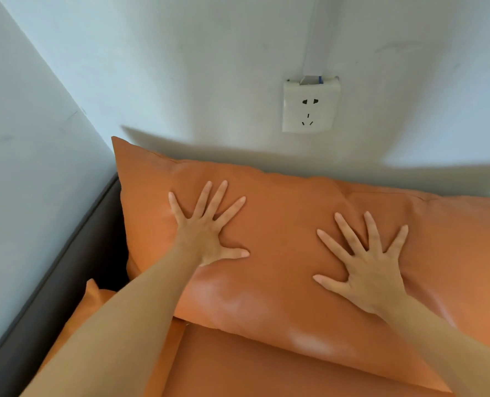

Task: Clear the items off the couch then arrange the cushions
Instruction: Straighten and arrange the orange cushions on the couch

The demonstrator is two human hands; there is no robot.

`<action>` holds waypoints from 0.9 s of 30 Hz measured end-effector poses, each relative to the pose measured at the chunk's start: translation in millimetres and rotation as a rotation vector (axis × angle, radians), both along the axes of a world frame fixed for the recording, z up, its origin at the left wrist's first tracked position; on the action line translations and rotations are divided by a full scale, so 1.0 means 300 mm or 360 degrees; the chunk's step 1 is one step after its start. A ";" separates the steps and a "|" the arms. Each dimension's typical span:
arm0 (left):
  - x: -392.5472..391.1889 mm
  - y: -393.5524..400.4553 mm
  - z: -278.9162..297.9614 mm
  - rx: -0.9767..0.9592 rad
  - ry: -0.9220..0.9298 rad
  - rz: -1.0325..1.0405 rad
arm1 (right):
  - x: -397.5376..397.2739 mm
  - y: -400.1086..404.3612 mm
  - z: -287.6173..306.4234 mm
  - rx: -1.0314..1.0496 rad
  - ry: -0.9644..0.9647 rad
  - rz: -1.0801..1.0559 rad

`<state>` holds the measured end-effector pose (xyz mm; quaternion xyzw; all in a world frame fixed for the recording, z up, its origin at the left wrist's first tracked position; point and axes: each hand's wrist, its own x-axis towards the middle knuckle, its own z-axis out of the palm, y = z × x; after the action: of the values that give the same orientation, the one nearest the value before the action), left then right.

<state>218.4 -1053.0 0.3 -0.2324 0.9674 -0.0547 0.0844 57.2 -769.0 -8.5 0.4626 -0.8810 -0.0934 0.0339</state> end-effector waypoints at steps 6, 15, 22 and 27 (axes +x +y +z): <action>0.087 0.109 -0.061 0.0029 0.0519 -0.0350 | 0.071 0.065 0.005 -0.0250 0.0012 0.0032; 0.045 0.139 -0.109 -0.0050 0.0230 -0.0187 | 0.042 0.039 -0.044 -0.0122 -0.0046 -0.0027; 0.082 0.230 -0.126 0.0021 0.0395 -0.0316 | 0.141 0.068 -0.069 -0.0305 -0.0069 0.0345; 0.039 0.217 -0.143 -0.0018 0.0247 -0.0210 | 0.090 0.028 -0.112 -0.0179 -0.0086 0.0267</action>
<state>230.0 -987.8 -42.6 -0.1721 0.9839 -0.0475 0.0042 84.1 -760.6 -42.0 0.5344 -0.8437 -0.0282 0.0435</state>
